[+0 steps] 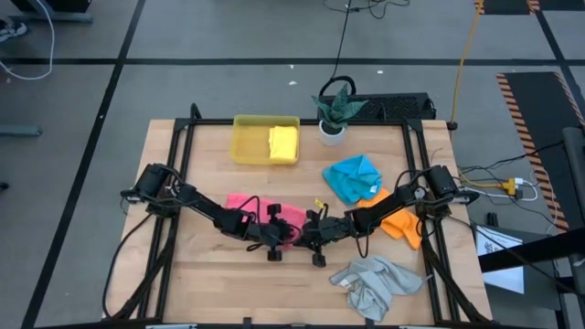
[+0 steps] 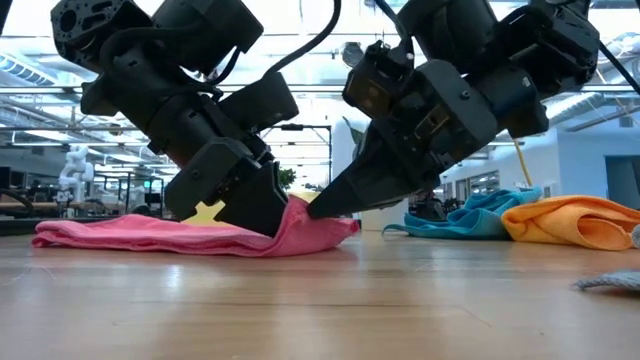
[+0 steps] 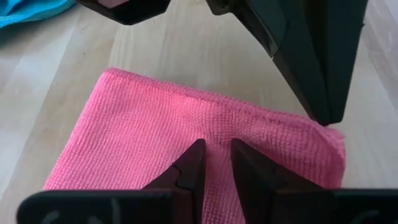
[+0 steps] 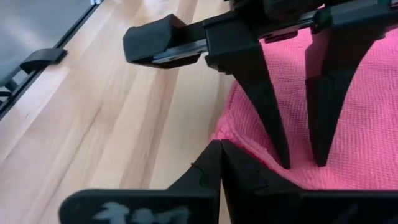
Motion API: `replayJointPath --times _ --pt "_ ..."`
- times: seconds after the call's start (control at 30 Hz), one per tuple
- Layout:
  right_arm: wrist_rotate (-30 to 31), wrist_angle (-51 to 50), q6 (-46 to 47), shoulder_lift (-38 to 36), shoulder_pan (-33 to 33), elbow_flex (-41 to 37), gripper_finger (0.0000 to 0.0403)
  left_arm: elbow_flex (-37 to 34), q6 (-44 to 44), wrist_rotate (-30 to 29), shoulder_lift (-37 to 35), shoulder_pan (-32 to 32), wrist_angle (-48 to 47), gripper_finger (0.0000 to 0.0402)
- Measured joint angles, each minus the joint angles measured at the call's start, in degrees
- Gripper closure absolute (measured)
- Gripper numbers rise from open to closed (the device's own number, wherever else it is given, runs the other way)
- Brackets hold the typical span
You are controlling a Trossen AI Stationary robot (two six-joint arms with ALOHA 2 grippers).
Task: Fold microfiber towels
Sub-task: Fold the pink microfiber cloth
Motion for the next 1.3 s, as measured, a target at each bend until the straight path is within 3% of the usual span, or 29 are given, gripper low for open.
replayJointPath --times 0.13,0.4,0.53,0.63,0.8,1.0,1.3 --pt "-0.7 -0.4 -1.4 0.0 0.6 0.0 0.0403 0.0 0.0 0.0 0.0 0.1 0.0 0.0321" --pt "-10.5 -2.4 -5.1 -0.5 0.7 0.0 0.0403 0.0 0.0 0.0 0.0 0.1 0.0 0.0321" --pt "-10.3 -2.3 -6.6 -1.1 0.7 0.0 0.0403 0.0 0.7 0.0 0.0 0.1 0.0 0.0321" --pt "-4.9 -2.6 -6.7 -2.7 0.6 0.0 0.0403 0.0 1.0 0.0 0.7 0.1 0.8 0.0321" --pt "10.6 -6.5 -2.4 -4.8 -0.6 0.1 0.0403 0.2 1.8 0.0 3.6 0.1 5.4 0.0321" --pt "13.6 -17.2 3.4 -3.3 -4.6 0.0 0.0403 0.3 2.5 -0.2 5.7 0.1 7.3 0.0321" --pt "15.9 -18.3 2.7 -3.8 -5.9 -1.7 0.0403 -0.1 3.0 -0.1 2.2 -2.1 4.6 0.0321"
